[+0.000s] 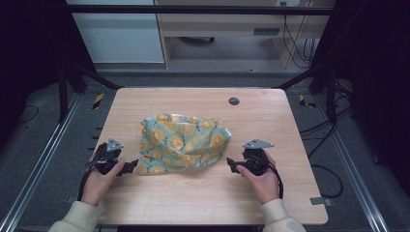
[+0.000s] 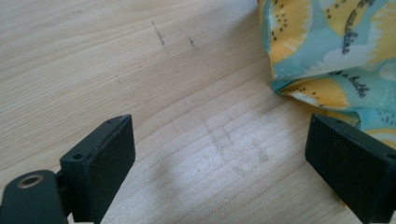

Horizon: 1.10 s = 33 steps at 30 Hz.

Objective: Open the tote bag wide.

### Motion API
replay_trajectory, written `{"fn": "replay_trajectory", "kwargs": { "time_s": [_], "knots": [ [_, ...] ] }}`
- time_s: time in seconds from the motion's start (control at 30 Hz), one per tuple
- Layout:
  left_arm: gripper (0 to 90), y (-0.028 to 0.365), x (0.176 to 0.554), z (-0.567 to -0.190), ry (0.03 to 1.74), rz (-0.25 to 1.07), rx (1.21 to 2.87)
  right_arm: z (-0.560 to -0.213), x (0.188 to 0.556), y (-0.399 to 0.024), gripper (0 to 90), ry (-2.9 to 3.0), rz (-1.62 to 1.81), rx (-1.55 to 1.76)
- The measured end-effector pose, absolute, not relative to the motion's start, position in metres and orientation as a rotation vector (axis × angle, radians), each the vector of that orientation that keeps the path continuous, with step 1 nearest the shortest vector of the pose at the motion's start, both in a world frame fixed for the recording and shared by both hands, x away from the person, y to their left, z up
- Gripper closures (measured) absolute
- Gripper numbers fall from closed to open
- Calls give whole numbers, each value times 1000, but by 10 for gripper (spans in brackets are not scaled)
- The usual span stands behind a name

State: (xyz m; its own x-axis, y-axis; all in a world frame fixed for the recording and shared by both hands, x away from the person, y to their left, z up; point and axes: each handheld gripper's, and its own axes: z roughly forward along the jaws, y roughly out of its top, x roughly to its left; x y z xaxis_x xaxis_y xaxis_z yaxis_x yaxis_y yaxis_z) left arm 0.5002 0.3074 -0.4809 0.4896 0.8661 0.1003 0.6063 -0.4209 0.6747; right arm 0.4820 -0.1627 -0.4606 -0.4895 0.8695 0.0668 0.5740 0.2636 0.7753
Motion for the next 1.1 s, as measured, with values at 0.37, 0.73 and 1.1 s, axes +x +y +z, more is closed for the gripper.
{"fn": "replay_trajectory", "kwargs": {
  "time_s": [0.37, 0.73, 1.1],
  "knots": [
    [87, 308, 499, -480, 1215, 602, 2164, -420, 491, -140, 259, 2221, 1056, 1187],
    [91, 306, 498, -480, 1207, 593, 2171, -383, 504, -117, 281, 2260, 1041, 1092],
    [91, 311, 498, -477, 1219, 597, 2147, -367, 532, -88, 345, 2307, 1045, 1065]
  ]
}}
